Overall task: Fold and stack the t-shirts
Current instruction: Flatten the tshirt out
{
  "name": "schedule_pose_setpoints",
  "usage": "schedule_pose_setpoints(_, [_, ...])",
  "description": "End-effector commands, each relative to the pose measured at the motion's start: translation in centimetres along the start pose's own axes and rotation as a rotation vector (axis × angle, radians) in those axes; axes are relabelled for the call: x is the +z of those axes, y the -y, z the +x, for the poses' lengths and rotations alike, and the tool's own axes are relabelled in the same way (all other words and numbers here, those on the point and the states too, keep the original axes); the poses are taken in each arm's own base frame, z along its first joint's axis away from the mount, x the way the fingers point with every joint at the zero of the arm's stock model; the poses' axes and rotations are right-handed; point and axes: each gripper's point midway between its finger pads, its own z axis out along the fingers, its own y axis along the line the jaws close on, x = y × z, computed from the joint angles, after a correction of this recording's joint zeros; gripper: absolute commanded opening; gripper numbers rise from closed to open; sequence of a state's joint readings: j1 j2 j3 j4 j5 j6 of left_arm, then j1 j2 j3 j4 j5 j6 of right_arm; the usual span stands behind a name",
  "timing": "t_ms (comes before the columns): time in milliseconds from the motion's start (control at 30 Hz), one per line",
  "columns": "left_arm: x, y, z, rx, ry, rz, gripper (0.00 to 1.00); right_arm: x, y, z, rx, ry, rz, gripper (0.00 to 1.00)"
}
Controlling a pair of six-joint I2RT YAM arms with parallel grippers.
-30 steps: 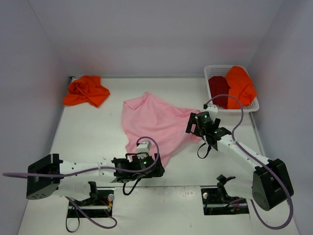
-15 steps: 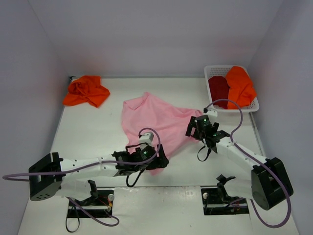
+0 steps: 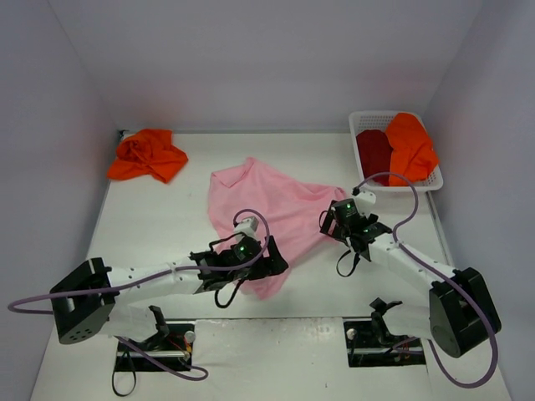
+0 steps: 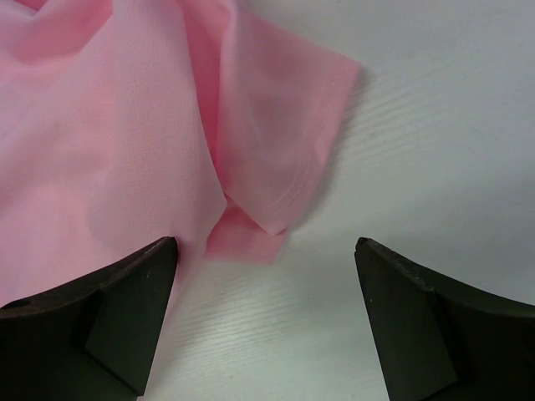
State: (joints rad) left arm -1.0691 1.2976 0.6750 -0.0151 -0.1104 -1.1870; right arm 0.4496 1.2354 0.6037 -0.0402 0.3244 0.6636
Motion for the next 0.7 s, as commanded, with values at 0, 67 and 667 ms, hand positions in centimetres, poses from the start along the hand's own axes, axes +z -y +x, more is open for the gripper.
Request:
schedule_pose_setpoints(0, [0.5, 2.0, -1.1, -0.014, 0.022, 0.087, 0.77, -1.4, 1.1, -2.4, 0.06, 0.091, 0.074, 0.84])
schedule_pose_setpoints(67, [0.9, 2.0, -0.9, -0.017, 0.012, 0.088, 0.77, -2.1, 1.1, -3.2, 0.084, 0.119, 0.066, 0.84])
schedule_pose_setpoints(667, [2.7, 0.2, 1.2, -0.074, -0.042, 0.076, 0.77, -0.5, 2.3, -0.5, 0.136, 0.043, 0.158, 0.89])
